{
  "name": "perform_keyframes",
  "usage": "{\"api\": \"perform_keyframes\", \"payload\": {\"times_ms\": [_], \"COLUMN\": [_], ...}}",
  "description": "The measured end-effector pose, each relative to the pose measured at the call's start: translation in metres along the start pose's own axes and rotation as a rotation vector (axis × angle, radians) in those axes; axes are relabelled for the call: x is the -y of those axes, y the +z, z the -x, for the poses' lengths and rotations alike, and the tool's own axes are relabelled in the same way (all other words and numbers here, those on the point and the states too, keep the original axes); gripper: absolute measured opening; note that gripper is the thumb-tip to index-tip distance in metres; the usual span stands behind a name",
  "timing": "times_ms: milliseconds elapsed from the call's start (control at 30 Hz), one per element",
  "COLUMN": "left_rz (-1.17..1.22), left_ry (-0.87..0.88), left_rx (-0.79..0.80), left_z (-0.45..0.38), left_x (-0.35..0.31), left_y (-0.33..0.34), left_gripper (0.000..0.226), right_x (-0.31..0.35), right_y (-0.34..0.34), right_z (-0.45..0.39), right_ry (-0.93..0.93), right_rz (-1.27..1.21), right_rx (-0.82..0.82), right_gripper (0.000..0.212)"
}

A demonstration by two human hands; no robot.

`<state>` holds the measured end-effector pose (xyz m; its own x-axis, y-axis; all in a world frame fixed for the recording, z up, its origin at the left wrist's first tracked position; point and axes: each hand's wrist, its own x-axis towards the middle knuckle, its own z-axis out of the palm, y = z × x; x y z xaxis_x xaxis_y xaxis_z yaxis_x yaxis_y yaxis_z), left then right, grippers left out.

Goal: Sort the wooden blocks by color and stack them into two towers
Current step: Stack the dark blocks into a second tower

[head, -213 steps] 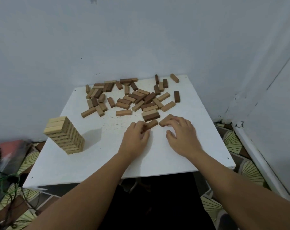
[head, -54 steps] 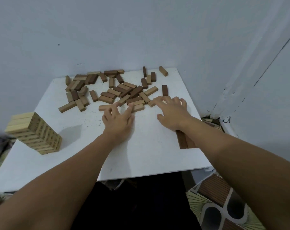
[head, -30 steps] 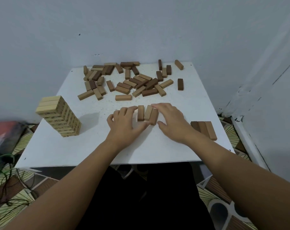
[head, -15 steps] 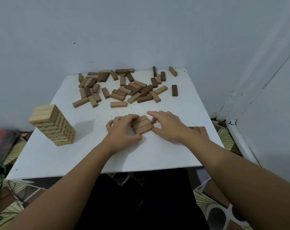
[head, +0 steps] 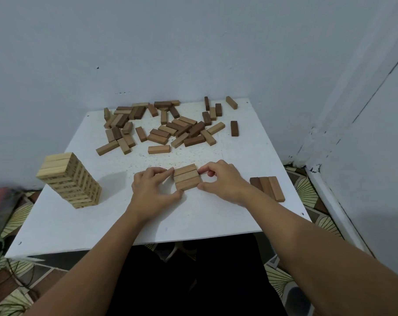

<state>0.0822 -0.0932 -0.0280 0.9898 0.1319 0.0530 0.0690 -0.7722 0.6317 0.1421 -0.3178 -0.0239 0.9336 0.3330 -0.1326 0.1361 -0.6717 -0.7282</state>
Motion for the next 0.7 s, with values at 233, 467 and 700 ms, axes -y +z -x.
{"api": "perform_keyframes", "payload": {"times_ms": [233,467,700], "left_rz": [0.121,0.168,0.194], "left_ry": [-0.082,-0.096,-0.091], "left_rx": [0.08,0.055,0.066], "left_z": [-0.006,-0.005,-0.007], "left_x": [0.001,-0.001,0.0], "left_y": [-0.011,-0.014,-0.015], "left_gripper": [0.067,0.039,0.035], "right_x": [0.002,0.002,0.004], "right_y": [-0.003,-0.004,0.0], "right_z": [0.001,0.0,0.001], "right_ry": [0.04,0.043,0.034], "right_rz": [-0.006,0.008,0.024], "right_rx": [0.025,0.046,0.028], "right_gripper": [0.057,0.061,0.055]}}
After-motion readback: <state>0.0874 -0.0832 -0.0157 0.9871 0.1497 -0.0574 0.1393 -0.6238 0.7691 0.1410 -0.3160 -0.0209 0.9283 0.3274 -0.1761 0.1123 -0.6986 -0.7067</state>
